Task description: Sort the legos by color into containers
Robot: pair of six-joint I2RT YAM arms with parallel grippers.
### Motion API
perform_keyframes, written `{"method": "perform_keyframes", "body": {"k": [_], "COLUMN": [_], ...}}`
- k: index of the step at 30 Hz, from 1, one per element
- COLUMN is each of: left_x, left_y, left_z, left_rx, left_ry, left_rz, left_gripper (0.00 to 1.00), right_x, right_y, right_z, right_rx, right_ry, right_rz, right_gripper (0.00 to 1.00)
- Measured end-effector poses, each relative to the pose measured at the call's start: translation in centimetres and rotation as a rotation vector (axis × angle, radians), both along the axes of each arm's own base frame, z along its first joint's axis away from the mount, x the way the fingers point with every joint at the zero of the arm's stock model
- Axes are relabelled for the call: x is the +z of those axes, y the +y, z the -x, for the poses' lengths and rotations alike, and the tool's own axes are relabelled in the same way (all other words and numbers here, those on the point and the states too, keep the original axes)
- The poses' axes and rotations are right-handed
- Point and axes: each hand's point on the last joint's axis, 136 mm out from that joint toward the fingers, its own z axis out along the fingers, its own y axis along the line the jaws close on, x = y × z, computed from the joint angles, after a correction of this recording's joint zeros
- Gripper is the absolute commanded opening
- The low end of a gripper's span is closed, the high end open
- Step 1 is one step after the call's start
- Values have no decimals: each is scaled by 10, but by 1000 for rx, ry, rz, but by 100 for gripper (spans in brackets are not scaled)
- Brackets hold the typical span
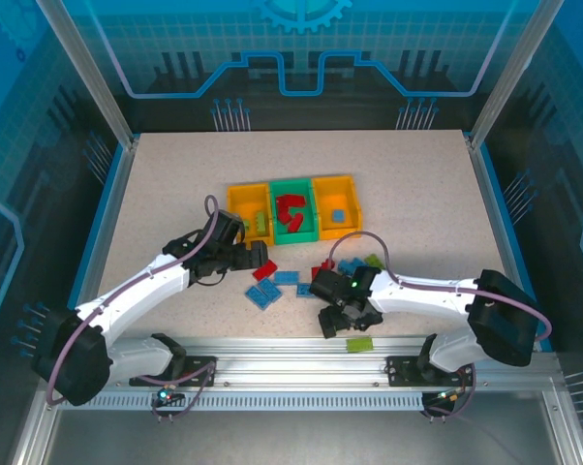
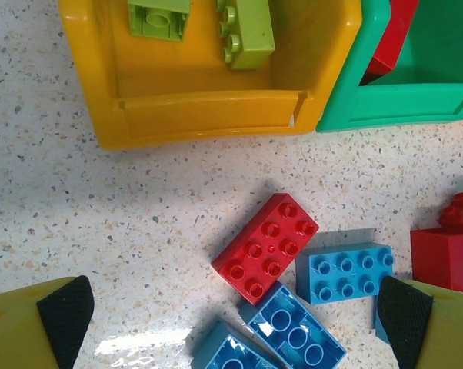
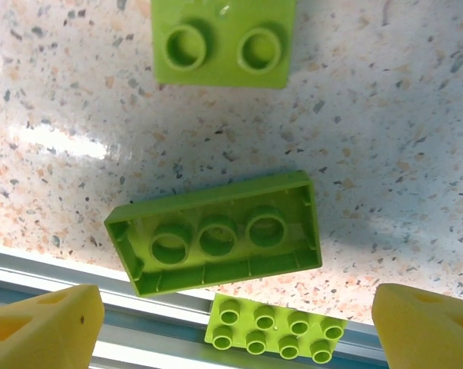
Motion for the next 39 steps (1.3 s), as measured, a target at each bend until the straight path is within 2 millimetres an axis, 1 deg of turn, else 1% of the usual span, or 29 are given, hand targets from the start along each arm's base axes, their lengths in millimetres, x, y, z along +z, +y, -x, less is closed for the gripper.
{"method": "perform_keyframes", "body": {"k": [6, 8, 11, 16, 18, 23, 26, 28, 30, 33, 34, 35, 37, 39], "left_x": [0, 0, -1, -2, -3, -5, -5, -5, -4, -4, -5, -6, -9, -11], "left_y": [1, 1, 2, 4, 5, 6, 7, 7, 9, 13, 15, 16, 18, 19], "left_z": [0, 0, 1, 3, 5, 7, 6, 6, 6, 11, 13, 15, 18, 20], "left_rx": [8, 9, 10, 12, 13, 16, 20, 23, 28, 40, 44, 51, 57, 63], "left_ry": [2, 2, 4, 6, 10, 18, 17, 15, 7, -3, -3, -3, 5, 14], "left_rz": [1, -1, -4, -8, -11, -14, -16, -17, -19, -17, -17, -13, -13, -13], "left_gripper": [99, 99, 99, 99, 99, 99, 99, 99, 99, 99, 99, 99, 99, 99], "right_x": [-11, -15, -19, -18, -17, -12, 1, 17, 40, 77, 86, 100, 119, 137], "right_y": [8, 11, 14, 17, 16, 11, 12, 20, 36, 61, 67, 79, 101, 131], "right_z": [-5, -7, -9, -10, -10, -12, -18, -30, -51, -90, -100, -116, -140, -169], "right_rx": [66, 87, 112, 138, 138, 127, 108, 80, 39, -20, -28, -35, -33, -20], "right_ry": [17, 18, 27, 25, 17, 2, -21, -47, -80, -133, -143, -162, -169, -177], "right_rz": [47, 55, 51, 38, 34, 39, 2, -62, -171, -334, -369, -425, -500, -574], "right_gripper": [89, 85, 75, 55, 49, 47, 47, 47, 47, 47, 46, 46, 45, 44]}}
